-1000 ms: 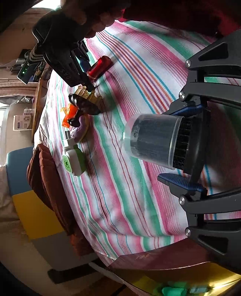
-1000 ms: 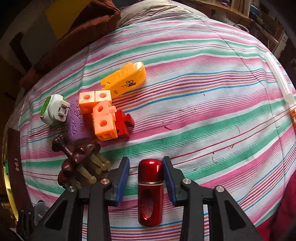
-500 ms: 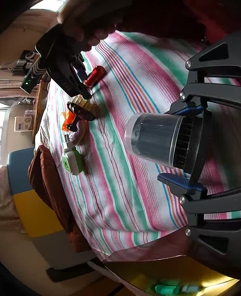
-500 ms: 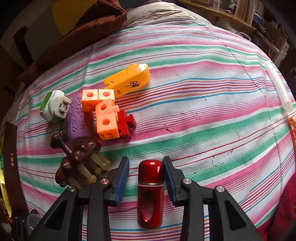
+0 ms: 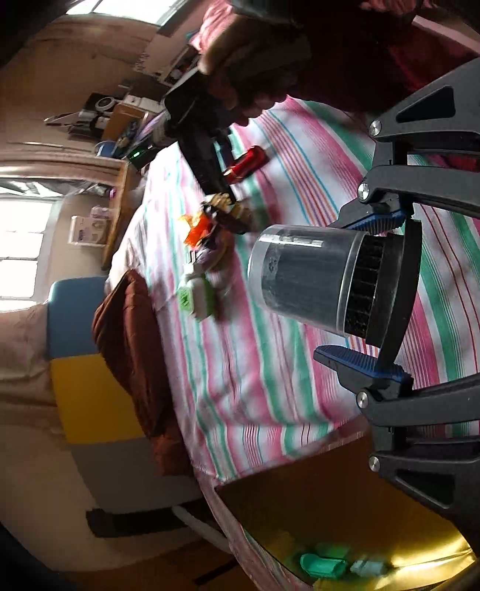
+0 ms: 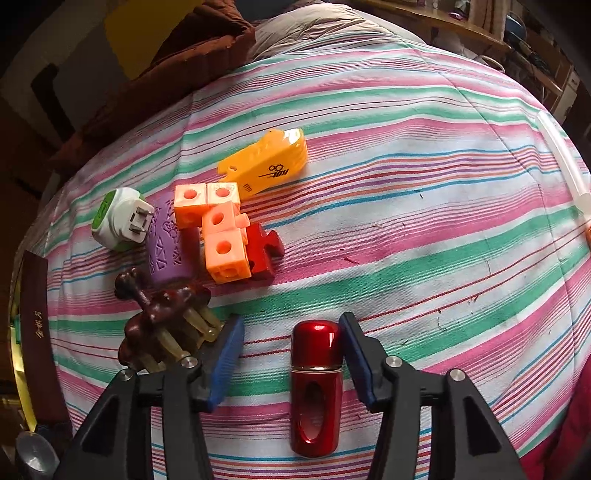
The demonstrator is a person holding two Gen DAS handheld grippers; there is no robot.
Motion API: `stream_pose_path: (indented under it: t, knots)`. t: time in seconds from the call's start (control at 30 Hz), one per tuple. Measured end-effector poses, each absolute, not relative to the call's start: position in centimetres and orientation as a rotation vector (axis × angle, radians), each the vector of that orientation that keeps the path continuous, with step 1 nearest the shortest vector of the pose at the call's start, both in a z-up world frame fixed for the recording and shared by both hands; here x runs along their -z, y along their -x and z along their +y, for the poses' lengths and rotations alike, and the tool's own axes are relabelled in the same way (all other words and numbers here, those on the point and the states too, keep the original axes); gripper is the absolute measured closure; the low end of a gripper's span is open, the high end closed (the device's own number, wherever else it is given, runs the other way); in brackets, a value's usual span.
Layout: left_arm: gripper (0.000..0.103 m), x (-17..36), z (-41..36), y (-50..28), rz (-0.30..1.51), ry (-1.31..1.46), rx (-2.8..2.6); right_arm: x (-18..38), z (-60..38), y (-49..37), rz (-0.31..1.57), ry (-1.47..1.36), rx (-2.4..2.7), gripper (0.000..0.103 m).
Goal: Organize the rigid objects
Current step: 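Carry the black-and-clear cylinder into the gold tray and open the left tool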
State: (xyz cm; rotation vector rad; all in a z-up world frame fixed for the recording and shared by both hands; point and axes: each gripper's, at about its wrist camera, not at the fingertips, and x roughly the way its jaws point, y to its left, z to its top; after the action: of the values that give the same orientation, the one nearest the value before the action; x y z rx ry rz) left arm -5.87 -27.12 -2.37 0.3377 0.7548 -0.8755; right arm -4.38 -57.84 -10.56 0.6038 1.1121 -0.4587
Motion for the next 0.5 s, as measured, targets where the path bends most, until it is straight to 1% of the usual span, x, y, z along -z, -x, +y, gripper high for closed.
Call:
stream_pose_path:
  t: [0.07, 0.1, 0.17, 0.3, 0.33, 0.37, 0.5]
  knots:
    - [0.047, 1.9, -26.2, 5.4, 0.744, -0.319, 0.860, 10.4, -58.5, 4.9, 1.106, -0.654, 0.464, 0.050]
    - [0.047, 1.6, -25.8, 5.1, 0.747, -0.304, 0.854, 10.5, -58.8, 5.0, 1.107, -0.658, 0.467, 0.052]
    - [0.047, 1.3, -24.7, 4.4, 0.753, -0.276, 0.836, 10.5, -59.0, 5.1, 1.116, -0.647, 0.492, 0.064]
    - [0.047, 0.7, -22.1, 2.8, 0.758, -0.236, 0.777, 10.6, -58.9, 5.3, 1.128, -0.614, 0.496, 0.066]
    - [0.047, 0.6, -21.2, 2.2, 0.766, -0.216, 0.754, 10.6, -58.6, 5.2, 1.136, -0.589, 0.502, 0.067]
    - [0.047, 0.5, -20.2, 1.5, 0.778, -0.196, 0.730, 10.7, -58.2, 5.0, 1.151, -0.550, 0.513, 0.071]
    - [0.047, 0.3, -15.3, -1.7, 0.814, -0.117, 0.606, 10.8, -57.2, 4.4, 1.179, -0.432, 0.519, 0.074]
